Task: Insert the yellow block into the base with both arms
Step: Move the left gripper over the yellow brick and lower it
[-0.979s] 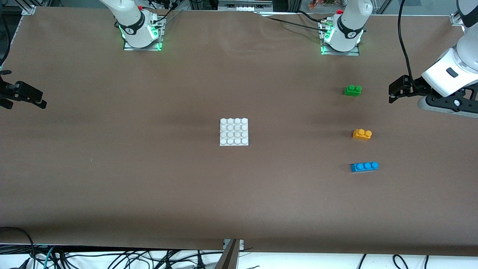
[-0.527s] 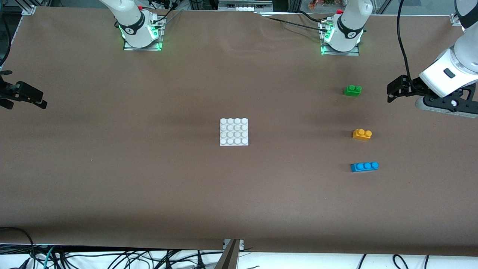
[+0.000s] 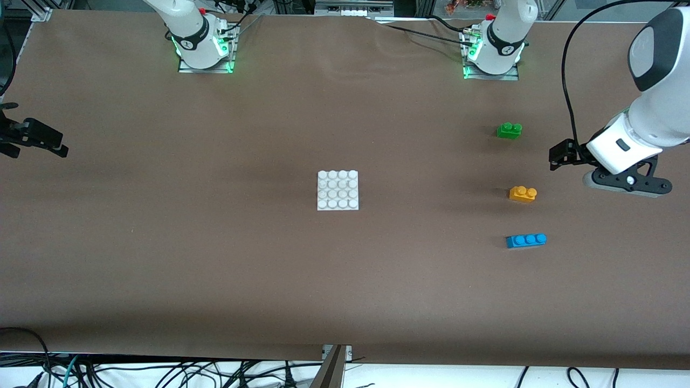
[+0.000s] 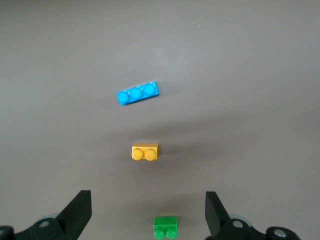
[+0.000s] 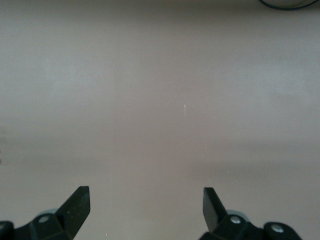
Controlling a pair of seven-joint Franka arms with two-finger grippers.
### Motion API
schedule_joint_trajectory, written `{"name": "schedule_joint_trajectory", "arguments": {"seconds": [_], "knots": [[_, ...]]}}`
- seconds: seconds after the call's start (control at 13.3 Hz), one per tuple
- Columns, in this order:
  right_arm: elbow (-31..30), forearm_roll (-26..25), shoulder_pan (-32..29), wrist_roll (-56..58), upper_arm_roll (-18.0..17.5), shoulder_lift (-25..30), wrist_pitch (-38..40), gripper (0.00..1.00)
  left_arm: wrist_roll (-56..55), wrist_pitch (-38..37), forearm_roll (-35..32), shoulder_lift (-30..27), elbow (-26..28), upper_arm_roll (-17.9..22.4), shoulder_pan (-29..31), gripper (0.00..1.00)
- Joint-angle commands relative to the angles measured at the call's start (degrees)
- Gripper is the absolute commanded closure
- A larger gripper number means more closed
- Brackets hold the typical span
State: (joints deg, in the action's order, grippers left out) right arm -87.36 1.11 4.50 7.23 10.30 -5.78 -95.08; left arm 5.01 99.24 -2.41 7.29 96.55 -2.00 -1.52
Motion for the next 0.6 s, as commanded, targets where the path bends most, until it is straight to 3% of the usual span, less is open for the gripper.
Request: {"name": "schedule_joint_trajectory", "arguments": {"seconds": [0.0,0.23,0.53], "knots": [[0.1,-0.5,-1.0,0.8,-0.8,0.2,0.7,0.0,0.9,3.9,-0.2,1.5,3.8,0.6,1.2,0.0],[0.1,-0.5,-1.0,0.7,-0.8,0.2,0.7,0.0,0.9,12.8,2.9,1.1,13.6,1.7,1.4,0.0],[0.1,-0.4,-0.9,0.5,-0.9,0.2,0.7,0.0,1.7,23.6,3.2,1.1,22.7,2.2,2.1,0.0]]}}
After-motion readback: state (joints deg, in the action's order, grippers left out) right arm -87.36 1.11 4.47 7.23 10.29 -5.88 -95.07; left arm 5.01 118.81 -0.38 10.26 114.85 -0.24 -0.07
